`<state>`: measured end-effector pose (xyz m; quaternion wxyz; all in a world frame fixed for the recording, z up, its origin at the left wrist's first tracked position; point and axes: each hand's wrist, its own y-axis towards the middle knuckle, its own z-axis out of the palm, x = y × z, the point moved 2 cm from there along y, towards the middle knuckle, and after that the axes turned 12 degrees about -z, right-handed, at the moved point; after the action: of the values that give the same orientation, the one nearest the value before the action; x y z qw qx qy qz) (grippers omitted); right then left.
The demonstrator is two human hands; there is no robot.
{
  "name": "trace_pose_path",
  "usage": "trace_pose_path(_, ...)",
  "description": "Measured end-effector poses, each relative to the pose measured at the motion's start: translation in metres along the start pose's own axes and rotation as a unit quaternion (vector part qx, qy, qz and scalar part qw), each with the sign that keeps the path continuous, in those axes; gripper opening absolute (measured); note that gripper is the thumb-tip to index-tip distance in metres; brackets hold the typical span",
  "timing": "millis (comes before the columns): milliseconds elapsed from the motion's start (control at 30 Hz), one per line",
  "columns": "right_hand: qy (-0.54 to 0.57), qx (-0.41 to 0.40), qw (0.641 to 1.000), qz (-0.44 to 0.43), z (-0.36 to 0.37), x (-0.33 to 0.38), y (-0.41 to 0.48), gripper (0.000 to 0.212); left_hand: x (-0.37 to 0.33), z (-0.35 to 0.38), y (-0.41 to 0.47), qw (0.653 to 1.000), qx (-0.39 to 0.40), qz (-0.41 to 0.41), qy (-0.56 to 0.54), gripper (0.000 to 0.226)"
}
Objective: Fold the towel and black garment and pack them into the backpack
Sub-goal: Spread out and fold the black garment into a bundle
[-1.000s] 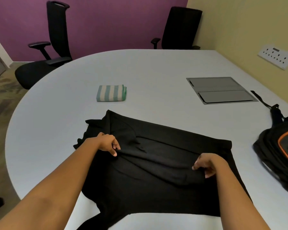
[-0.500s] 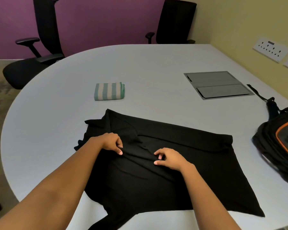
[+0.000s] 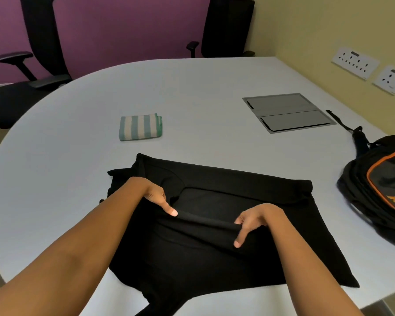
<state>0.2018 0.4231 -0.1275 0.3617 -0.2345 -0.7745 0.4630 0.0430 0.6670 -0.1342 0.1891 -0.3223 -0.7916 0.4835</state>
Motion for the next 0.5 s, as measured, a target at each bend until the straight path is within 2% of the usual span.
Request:
trace_pose_path(67, -0.061, 0.021, 0.996, 0.062, -0.003, -0.005, -0.007, 0.082, 0.0, -0.003, 0.0, 0.999, 0.006, -0.005, 0.039, 0.075)
trace_pose_path(167, -0.038, -0.011, 0.997, 0.06, -0.014, -0.016, -0.026, 0.071, 0.005, -0.007, 0.001, 0.999, 0.021, 0.015, 0.027, 0.056)
trace_pose_path(233, 0.016, -0.064, 0.998, 0.023, -0.027, -0.022, -0.053, 0.053, 0.008, -0.009, 0.001, 0.998, 0.035, 0.044, -0.007, 0.03)
trace_pose_path(267, 0.036, -0.089, 0.995, 0.004, -0.035, -0.022, -0.07, 0.038, 0.009, -0.013, 0.001, 0.997, 0.036, 0.06, -0.028, 0.024)
trace_pose_path(333, 0.073, -0.147, 0.986, -0.026, -0.052, -0.021, -0.102, 0.019, 0.005, -0.021, -0.003, 0.992, 0.023, 0.091, -0.083, 0.029)
trace_pose_path(433, 0.152, -0.221, 0.961, -0.066, -0.078, -0.023, -0.133, 0.021, -0.003, -0.035, -0.01, 0.981, 0.006, 0.127, -0.149, 0.048)
trace_pose_path(500, 0.181, -0.268, 0.944, -0.072, -0.091, -0.029, -0.139, 0.021, -0.005, -0.044, -0.012, 0.973, -0.011, 0.158, -0.169, 0.05)
